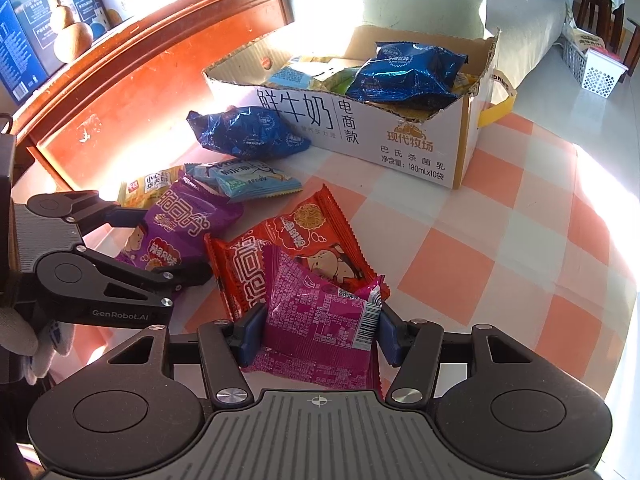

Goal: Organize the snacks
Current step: 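Grasp pink bag with right gripper while left gripper grasps purple bag, then lift pink and purple bags and carry them over the box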

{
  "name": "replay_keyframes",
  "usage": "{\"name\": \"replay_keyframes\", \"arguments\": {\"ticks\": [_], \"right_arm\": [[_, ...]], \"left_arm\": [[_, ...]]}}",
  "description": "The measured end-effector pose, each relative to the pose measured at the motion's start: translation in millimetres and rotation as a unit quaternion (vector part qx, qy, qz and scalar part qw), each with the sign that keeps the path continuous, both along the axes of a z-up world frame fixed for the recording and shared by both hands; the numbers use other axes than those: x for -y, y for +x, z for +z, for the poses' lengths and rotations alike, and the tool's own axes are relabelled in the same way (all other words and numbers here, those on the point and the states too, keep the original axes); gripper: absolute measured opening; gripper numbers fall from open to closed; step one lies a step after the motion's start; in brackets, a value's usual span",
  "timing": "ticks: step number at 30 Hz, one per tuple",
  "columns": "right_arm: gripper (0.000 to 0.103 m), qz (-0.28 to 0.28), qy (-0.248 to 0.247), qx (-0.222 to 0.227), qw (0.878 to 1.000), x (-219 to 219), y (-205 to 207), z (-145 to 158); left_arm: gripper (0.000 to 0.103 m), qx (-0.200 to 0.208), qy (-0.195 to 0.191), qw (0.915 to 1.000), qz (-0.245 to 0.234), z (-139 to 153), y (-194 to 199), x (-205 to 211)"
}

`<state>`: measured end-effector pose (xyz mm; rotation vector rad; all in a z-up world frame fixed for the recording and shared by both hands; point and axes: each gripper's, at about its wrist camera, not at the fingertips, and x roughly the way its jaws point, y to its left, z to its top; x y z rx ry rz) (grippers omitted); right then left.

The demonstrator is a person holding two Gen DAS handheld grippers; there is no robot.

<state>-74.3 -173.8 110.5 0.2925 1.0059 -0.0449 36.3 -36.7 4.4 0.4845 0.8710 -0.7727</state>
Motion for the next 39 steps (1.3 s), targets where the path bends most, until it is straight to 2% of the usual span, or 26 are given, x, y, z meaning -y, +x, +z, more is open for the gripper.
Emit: {"name": "replay_keyframes", "arguments": {"ticks": [1, 2, 7, 13, 19, 29, 39], "right_arm": [[0.056, 0.0, 0.0, -0.001, 1.0, -0.2, 0.5, -0.7], [0.056, 0.001, 0.0, -0.001, 1.0, -0.5, 0.4, -0.7], [0.056, -0.003, 0.002, 0.005, 1.0, 1.2, -0.1, 1.0], [0.056, 0.0, 0.007, 0.017, 1.0, 1.5, -1.6, 5.1], [0.056, -0.002, 0.009, 0.031, 0.999, 2.4, -1.2, 10.3], [0.056, -0.005, 0.006, 0.054, 0.998, 3.6, 1.7, 22.6], [0.056, -0.019, -0.001, 0.094, 0.995, 10.7, 10.0, 44.1]], "left_arm": [[0.069, -0.002, -0.006, 1.0, 0.0, 1.2, -0.3, 0.9], [0.067, -0.001, -0.005, 1.0, -0.002, 2.3, -1.6, 1.8], [0.064, 0.011, -0.002, 0.9999, -0.001, 5.0, -7.3, -0.2], [0.064, 0.042, -0.01, 0.999, -0.005, 22.7, -15.6, -6.9], [0.064, 0.063, -0.034, 0.9974, -0.009, 42.4, -20.6, -6.9], [0.064, 0.084, -0.049, 0.9952, 0.005, 54.5, -17.6, -2.8], [0.064, 0.121, -0.083, 0.9891, 0.01, 81.0, -15.5, 8.2]]}}
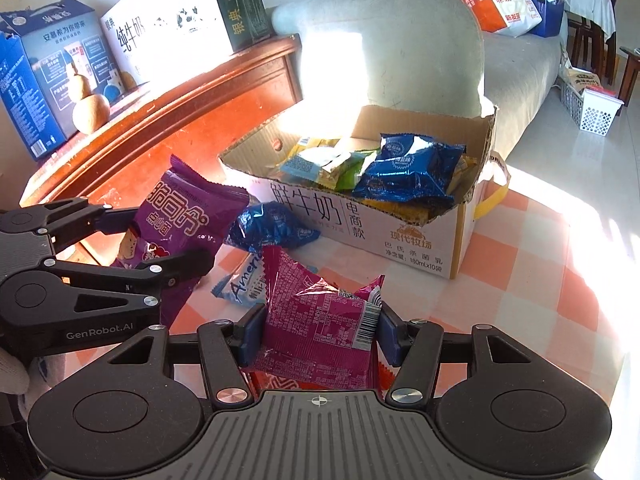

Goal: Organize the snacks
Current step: 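Lift pink and purple bags and carry them over the box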

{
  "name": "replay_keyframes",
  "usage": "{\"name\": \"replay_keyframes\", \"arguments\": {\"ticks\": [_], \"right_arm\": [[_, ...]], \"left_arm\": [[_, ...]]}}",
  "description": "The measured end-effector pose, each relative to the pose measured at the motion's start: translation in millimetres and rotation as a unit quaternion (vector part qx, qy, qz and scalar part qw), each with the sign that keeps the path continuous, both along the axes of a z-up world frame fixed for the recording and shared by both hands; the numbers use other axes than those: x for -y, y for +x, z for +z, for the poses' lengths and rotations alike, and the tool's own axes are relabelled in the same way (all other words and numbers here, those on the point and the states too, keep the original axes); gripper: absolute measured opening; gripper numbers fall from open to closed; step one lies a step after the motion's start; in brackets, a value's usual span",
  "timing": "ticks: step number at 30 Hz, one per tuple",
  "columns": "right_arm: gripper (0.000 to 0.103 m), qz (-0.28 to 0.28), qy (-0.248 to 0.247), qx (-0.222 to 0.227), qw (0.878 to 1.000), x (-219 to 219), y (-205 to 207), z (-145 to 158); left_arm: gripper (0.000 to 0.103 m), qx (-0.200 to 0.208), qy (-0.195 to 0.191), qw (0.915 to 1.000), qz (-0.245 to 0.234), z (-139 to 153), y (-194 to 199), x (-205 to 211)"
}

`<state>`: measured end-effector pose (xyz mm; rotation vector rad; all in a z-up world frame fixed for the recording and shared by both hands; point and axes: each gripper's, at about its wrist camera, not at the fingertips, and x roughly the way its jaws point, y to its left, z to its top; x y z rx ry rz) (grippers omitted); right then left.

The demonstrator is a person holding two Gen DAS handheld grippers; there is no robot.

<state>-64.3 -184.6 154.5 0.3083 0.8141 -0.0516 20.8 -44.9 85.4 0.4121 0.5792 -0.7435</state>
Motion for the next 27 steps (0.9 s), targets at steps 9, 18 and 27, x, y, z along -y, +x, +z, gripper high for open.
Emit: {"name": "replay_keyframes", "arguments": {"ticks": [9, 18, 27], "right_arm": [[0.056, -0.019, -0.005, 0.054, 0.998, 13.8, 13.8, 32.1], [0.056, -0.04, -0.005, 0.093, 0.995, 23.5, 38.9, 51.2], [0.056, -0.08, 0.012, 0.11, 0.991, 38.5, 59.5, 48.4]], "left_arm": [[0.064, 0.032, -0.021, 0.9992, 0.005, 22.7, 10.6, 13.2], [0.064, 0.031, -0.044, 0.9983, 0.024, 37.8, 36.7, 25.2], [0.064, 0.028, -0.05, 0.9969, 0.054, 36.8, 70.1, 34.4]]}}
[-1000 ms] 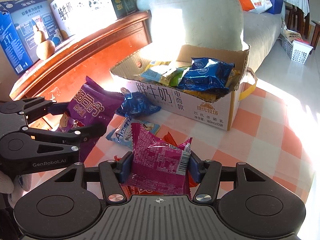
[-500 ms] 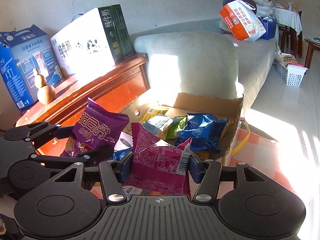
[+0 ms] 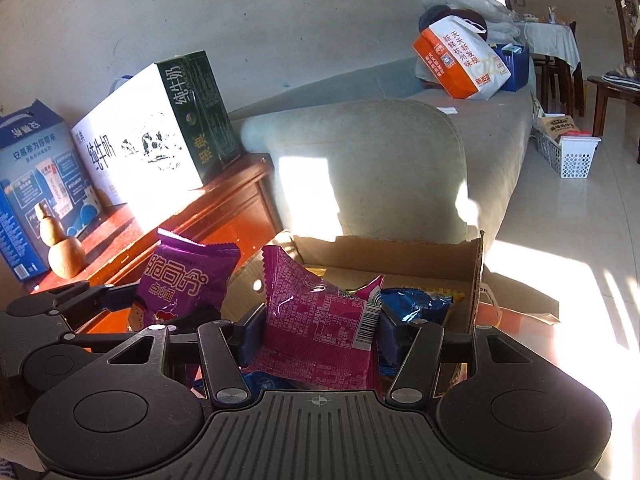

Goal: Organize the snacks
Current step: 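Lift pink and purple bags and carry them over the box, then open both grippers to drop pink and purple bags into the box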

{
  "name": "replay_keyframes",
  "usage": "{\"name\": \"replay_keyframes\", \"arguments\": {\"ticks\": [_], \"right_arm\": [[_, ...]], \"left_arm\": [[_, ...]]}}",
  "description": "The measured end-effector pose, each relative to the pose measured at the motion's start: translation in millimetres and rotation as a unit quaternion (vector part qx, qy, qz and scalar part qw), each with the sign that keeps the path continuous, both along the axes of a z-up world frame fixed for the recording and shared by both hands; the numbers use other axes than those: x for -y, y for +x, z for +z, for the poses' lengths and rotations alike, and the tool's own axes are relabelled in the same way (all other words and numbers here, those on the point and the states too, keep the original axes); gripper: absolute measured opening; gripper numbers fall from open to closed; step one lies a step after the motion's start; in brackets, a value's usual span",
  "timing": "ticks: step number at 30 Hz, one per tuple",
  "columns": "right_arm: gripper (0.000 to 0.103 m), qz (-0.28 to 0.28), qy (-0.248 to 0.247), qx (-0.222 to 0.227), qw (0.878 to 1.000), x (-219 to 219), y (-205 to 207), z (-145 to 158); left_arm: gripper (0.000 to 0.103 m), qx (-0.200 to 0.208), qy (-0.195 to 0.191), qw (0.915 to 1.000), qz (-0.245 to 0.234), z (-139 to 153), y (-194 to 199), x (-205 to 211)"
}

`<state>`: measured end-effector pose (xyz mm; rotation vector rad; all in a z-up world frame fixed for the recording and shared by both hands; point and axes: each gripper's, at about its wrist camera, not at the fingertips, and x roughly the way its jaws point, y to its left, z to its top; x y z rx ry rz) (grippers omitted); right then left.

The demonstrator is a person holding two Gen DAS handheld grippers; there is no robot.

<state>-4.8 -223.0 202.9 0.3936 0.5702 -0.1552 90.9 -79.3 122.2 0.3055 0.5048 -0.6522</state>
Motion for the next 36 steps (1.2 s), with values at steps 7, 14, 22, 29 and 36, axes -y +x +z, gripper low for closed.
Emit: {"name": "replay_keyframes", "arguments": {"ticks": [7, 14, 22, 29, 36], "right_arm": [[0.056, -0.029, 0.037, 0.014, 0.999, 15.2, 17.6, -3.4], [0.056, -0.045, 0.048, 0.016, 0.998, 22.6, 38.1, -9.8], [0.073, -0.075, 0.086, 0.014, 0.993, 40.3, 65.3, -28.8], [0.083, -0.085, 0.08, 0.01, 0.993, 38.3, 61.2, -27.9], [0.084, -0.073, 0.073, 0.003, 0.995, 30.4, 50.0, -20.2]], "left_arm": [[0.064, -0.015, -0.016, 0.9997, 0.011, -4.0, 25.3, 10.0], [0.064, -0.017, -0.025, 0.9992, 0.024, -9.4, 52.1, 20.4], [0.073, -0.041, -0.032, 0.9981, 0.032, -28.2, 73.8, 33.8], [0.087, -0.04, -0.037, 0.9976, 0.042, -21.7, 68.8, 28.8], [0.087, -0.047, -0.025, 0.9974, 0.048, -15.4, 64.2, 12.3]]}}
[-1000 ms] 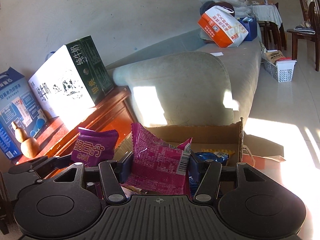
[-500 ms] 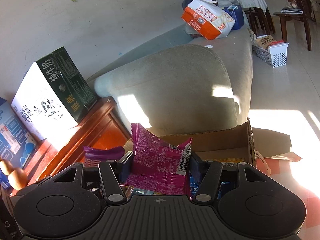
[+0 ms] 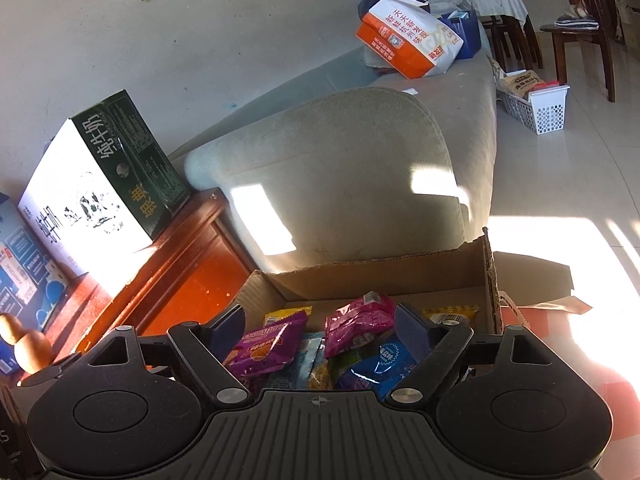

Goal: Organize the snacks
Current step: 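Open both grippers to drop pink and purple bags into the box, then move left tool to dark blue bag while right tool moves to red bag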

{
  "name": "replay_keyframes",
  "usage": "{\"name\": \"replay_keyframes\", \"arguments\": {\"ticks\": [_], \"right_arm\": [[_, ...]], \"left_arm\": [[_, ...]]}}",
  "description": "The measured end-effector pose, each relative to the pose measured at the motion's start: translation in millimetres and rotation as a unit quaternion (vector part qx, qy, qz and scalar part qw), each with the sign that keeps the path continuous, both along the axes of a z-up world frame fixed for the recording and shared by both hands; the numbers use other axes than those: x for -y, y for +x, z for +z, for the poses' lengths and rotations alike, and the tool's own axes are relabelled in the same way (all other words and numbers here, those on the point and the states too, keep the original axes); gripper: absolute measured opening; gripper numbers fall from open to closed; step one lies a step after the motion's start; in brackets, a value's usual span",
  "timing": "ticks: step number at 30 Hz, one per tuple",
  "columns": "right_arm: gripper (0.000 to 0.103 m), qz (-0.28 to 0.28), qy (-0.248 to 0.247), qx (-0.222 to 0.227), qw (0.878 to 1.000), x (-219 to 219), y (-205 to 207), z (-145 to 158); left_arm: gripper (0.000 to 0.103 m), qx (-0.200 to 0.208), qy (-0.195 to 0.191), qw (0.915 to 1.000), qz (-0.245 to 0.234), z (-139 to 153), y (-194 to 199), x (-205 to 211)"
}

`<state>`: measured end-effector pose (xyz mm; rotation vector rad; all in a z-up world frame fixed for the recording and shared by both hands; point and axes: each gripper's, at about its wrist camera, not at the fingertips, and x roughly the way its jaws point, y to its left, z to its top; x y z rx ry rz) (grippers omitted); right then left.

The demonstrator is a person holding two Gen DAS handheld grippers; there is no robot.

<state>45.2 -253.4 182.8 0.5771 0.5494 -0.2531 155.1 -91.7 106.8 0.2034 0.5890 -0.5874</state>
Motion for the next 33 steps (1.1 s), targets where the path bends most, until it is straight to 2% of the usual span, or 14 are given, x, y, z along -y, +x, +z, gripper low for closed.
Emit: {"name": "replay_keyframes", "arguments": {"ticks": [6, 11, 21, 26, 33], "right_arm": [[0.087, 0.028, -0.035, -0.011, 0.999, -14.4, -9.8, 4.8], [0.087, 0.034, -0.033, -0.025, 0.999, -18.0, -19.2, 4.8], [0.088, 0.026, -0.019, -0.081, 0.996, -25.0, -48.2, -4.7], [0.089, 0.055, -0.021, -0.092, 0.994, -32.4, -58.9, -10.2], [0.089, 0.117, -0.034, -0.131, 0.984, -41.9, -63.3, -32.3]], "left_arm": [[0.088, -0.009, -0.003, 0.9999, -0.009, 4.1, -9.1, -13.1], [0.088, -0.015, 0.003, 0.9993, -0.034, 1.9, -20.0, -15.4], [0.088, -0.08, 0.007, 0.9957, -0.047, -22.8, -19.8, -16.2], [0.088, -0.093, 0.02, 0.9942, -0.05, -36.3, -21.0, -9.7], [0.088, -0.117, 0.042, 0.9902, -0.064, -58.2, -21.7, 2.1]]}}
